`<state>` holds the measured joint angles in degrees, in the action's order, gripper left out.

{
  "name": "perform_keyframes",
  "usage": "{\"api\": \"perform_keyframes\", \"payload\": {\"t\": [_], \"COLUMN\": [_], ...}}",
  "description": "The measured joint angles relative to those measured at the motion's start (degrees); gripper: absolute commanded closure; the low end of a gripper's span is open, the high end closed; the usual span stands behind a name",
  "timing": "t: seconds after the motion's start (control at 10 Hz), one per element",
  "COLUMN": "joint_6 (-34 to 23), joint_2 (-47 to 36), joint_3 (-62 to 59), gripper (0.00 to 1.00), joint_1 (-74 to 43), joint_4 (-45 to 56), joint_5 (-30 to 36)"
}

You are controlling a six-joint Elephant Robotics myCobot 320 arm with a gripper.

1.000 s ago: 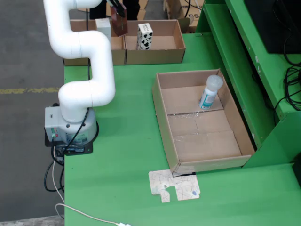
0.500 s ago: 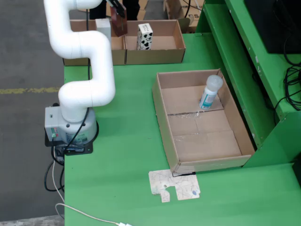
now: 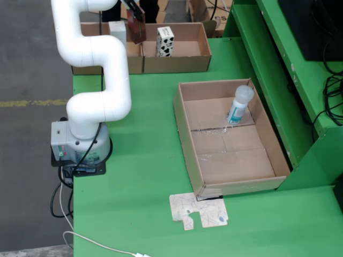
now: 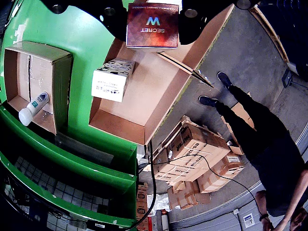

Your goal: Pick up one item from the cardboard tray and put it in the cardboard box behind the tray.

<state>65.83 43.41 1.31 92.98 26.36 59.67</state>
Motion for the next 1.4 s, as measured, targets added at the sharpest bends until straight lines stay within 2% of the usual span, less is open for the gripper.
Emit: {"api": "perform_keyframes", "payload": {"t": [0.7, 1.4], "joint_6": [-1.67, -1.50], "joint_2": [2.20, 2.20], "joint_3": [0.00, 0.00], "gripper": [1.00, 1.00], "joint_1": [-0.52, -0.70], "joint_4": [-4.04, -4.04], "joint_5": [-3.25, -3.51]}}
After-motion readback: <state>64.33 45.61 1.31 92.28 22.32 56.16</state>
